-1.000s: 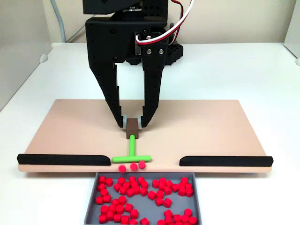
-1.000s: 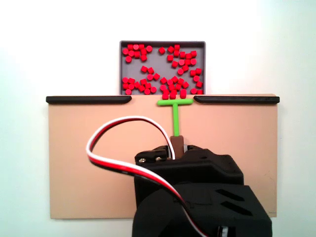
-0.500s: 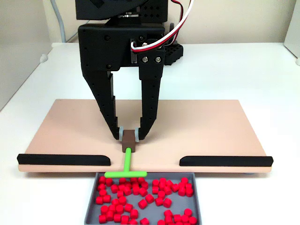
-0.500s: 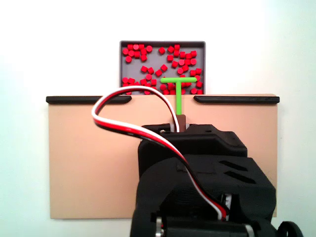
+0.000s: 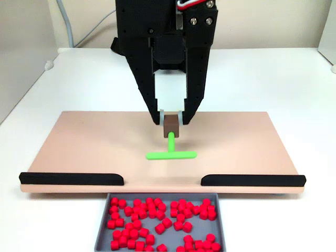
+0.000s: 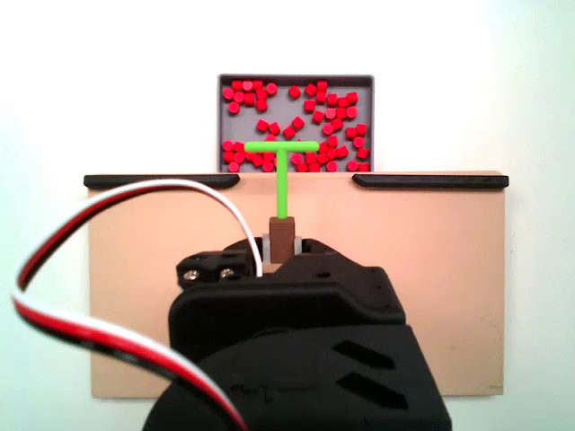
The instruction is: Push granules from bottom to the grey container
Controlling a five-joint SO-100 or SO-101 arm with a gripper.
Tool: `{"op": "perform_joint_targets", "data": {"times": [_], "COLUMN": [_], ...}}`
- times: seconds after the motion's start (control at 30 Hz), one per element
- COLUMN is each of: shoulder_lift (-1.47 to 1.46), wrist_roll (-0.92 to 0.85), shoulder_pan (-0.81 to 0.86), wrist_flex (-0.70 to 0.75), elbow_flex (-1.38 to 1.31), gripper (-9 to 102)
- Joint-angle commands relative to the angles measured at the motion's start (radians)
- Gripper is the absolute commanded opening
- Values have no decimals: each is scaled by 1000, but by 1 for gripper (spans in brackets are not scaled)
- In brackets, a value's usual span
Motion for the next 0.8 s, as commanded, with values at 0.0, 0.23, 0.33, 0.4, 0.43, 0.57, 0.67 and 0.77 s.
{"op": "perform_joint_targets", "data": {"times": [0.0, 0.23, 0.33, 0.4, 0.43, 0.57, 0.67, 0.77], "shoulder_lift": [91, 210, 267, 311, 333, 397, 423, 433], "wrist_roll": [2, -25, -40, -55, -55, -40, -21, 6], "shoulder_pan": [-3, 18, 34, 46, 48, 58, 58, 48], "wrist_flex": [46, 101, 101, 101, 101, 101, 101, 101], "elbow_flex": [-12, 72, 140, 192, 216, 290, 328, 341], "gripper": [0, 0, 0, 0, 0, 0, 0, 0]}}
